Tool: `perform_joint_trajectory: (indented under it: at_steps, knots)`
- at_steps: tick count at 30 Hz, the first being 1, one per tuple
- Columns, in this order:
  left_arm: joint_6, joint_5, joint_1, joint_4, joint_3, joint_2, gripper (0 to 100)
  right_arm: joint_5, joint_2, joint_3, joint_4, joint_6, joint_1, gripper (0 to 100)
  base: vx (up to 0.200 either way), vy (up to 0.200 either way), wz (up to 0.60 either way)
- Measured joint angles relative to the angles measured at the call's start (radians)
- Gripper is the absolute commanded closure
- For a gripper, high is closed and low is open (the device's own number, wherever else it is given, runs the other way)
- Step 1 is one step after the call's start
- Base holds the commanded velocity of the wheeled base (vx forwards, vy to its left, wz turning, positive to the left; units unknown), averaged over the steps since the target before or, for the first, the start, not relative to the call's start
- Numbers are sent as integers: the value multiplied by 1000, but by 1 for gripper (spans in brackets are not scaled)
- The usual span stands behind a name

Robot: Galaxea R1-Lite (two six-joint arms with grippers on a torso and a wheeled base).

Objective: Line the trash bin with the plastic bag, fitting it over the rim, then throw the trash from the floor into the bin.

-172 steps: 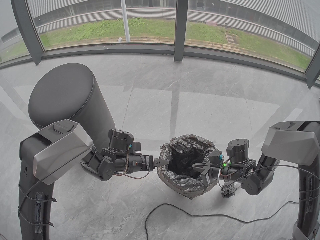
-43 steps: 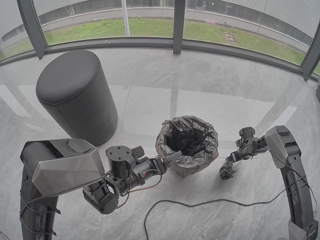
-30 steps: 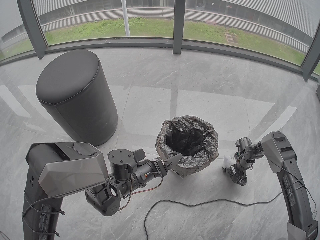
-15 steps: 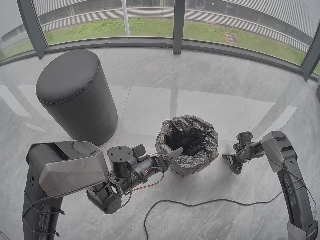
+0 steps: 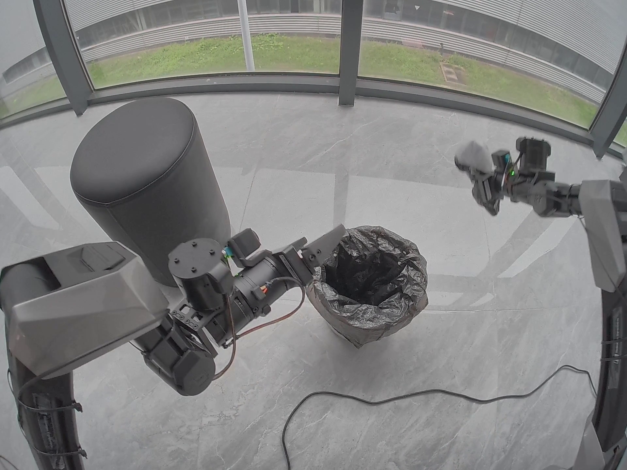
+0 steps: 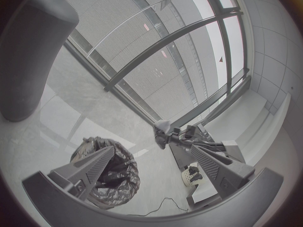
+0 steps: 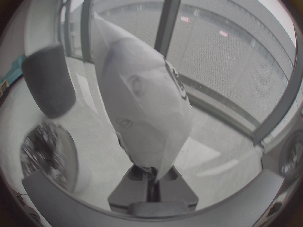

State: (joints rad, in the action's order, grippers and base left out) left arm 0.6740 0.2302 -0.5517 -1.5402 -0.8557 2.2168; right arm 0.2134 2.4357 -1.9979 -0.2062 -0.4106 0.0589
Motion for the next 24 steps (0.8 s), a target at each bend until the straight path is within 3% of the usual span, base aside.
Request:
perform_joint_trajectory:
  at_steps: [4,13,19,24]
  knots:
    - [-1,0,20,-1,27,-72,0,83,-183,45,11,-9,-73,100,0,0,0]
    - [-29,0,48,-1,95,-174,0,130,-370,391,-13,-7,-259,100,0,0,0]
    - [-68,1,89,-1,155,-220,0,146,-364,615,-212,-4,-355,100,0,0,0]
    - [-84,3,148,-2,197,-245,0,153,-286,679,-360,15,-414,100,0,0,0]
